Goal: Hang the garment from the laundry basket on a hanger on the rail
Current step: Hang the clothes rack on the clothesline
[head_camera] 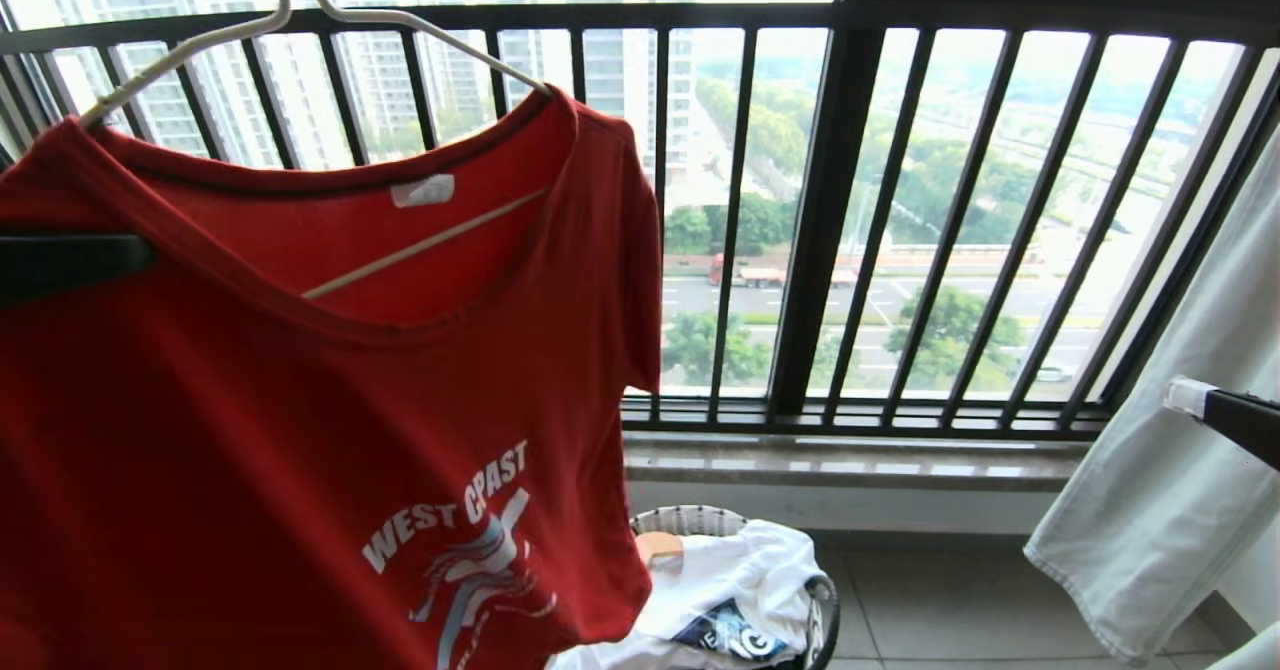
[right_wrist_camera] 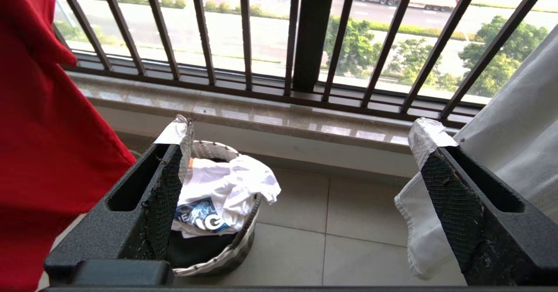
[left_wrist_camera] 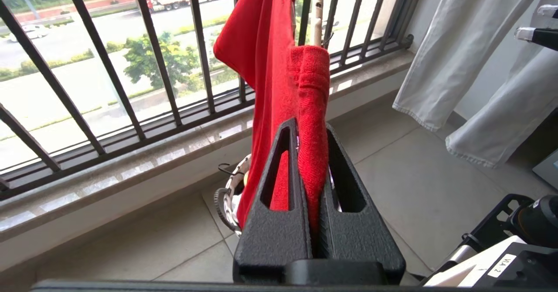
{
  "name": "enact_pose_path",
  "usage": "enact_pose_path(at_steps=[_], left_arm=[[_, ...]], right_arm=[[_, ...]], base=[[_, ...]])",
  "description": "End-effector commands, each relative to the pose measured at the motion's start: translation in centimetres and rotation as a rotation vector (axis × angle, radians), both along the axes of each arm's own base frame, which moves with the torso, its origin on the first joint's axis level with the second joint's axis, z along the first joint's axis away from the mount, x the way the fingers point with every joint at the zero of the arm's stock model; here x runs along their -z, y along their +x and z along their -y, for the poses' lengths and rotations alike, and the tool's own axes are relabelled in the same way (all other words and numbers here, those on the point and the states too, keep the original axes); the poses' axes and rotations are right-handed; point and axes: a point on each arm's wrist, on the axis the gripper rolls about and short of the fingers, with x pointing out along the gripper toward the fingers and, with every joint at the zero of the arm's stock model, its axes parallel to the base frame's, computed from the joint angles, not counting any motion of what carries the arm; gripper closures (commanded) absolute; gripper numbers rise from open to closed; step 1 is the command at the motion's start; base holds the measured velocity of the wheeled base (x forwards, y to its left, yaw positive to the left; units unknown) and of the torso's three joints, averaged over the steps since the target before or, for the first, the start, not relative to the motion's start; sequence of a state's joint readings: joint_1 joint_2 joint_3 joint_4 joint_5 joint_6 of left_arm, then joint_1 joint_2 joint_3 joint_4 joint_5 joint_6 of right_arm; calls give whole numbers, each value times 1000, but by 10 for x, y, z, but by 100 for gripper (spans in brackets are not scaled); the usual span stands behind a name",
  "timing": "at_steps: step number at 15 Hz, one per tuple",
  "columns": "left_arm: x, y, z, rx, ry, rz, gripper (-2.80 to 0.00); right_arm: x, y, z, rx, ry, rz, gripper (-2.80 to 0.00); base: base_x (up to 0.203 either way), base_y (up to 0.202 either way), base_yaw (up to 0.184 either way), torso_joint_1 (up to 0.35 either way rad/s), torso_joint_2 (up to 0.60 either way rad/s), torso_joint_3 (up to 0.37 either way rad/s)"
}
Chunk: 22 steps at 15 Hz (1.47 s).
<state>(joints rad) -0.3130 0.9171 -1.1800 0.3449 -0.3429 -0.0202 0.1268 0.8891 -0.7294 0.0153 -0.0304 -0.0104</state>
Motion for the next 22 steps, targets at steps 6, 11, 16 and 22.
enact_pose_path(at_steps=[6, 11, 16, 22], left_arm=[[10, -52, -19, -89, -70, 83, 0], [10, -53, -19, -88, -90, 77, 0], [10, -58, -21, -85, -115, 78, 0], [12, -65, -23, -80, -121, 91, 0]], right_arm=[[6, 0, 0, 3, -3, -19, -280], [9, -1, 1, 6, -4, -28, -280], [14, -1, 1, 15, -8, -39, -280], [13, -5, 1, 16, -6, -27, -280]], base=[[0, 0, 0, 161, -472, -315], [0, 0, 0, 194, -493, -304], [0, 0, 0, 220, -525, -305], [0, 0, 0, 254, -574, -317]])
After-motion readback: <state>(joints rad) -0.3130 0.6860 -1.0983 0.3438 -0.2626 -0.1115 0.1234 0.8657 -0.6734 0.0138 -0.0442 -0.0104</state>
